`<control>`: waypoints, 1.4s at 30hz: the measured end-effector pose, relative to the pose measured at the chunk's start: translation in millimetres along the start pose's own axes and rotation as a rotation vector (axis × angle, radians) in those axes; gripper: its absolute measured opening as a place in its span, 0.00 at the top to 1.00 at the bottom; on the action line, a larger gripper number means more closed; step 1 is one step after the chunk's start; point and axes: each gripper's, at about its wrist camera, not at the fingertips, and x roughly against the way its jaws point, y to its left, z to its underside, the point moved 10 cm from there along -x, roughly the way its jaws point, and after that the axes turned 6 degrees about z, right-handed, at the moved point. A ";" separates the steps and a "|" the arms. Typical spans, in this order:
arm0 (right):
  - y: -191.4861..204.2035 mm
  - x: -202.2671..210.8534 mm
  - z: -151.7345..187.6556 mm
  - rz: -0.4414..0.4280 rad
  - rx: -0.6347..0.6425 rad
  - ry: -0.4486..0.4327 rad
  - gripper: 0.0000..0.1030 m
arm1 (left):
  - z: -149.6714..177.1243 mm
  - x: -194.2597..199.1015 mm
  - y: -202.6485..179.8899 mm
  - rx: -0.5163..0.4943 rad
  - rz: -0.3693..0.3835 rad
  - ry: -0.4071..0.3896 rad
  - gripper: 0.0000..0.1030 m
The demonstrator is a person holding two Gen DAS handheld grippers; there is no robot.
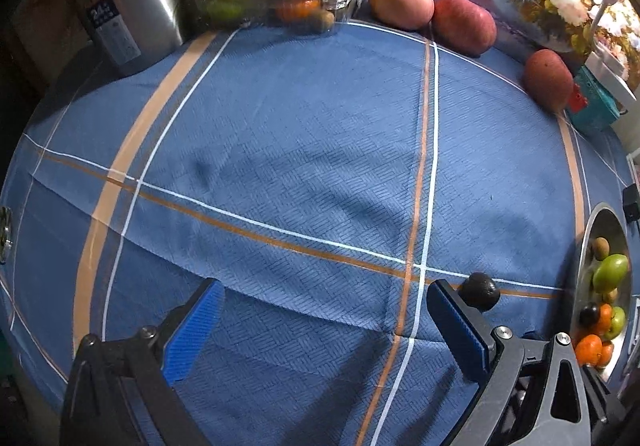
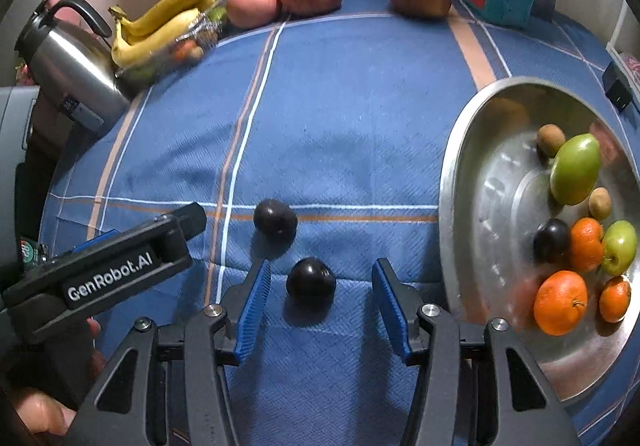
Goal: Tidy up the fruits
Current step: 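Lower the right tool around one black plum while the left tool straddles the other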
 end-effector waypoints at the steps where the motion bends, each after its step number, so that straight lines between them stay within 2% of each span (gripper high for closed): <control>1: 0.6 -2.2 1.6 0.004 0.005 0.008 0.47 | 0.0 -0.3 -0.2 0.001 0.001 0.000 0.01; 10: 8.3 -10.5 3.4 0.034 0.050 0.030 0.57 | -3.6 -0.8 1.1 0.005 0.023 0.001 0.01; 12: 10.4 -11.2 2.4 0.030 0.053 0.030 0.65 | -5.1 2.3 -1.2 0.005 0.029 0.000 0.01; 15: 13.8 -11.0 2.6 0.014 0.051 0.034 0.72 | -5.2 4.4 -2.8 0.006 0.037 -0.004 0.01; 21: 18.0 -4.7 1.2 -0.010 0.048 0.019 0.73 | -10.3 11.6 -3.0 0.029 0.065 -0.027 0.01; 26: 14.0 9.4 -6.8 -0.023 0.021 -0.023 0.73 | -11.8 15.6 -14.2 0.008 0.107 -0.036 0.02; 32: -7.9 21.7 -12.0 0.009 -0.031 -0.056 0.73 | -8.1 13.0 -35.7 -0.030 0.165 -0.021 0.10; 36: -31.3 34.4 -15.6 0.020 -0.088 -0.086 0.73 | -5.0 10.2 -54.1 -0.054 0.217 -0.002 0.19; 42: -45.0 41.6 -18.6 0.005 -0.149 -0.103 0.73 | -0.8 7.8 -75.1 -0.092 0.254 0.014 0.41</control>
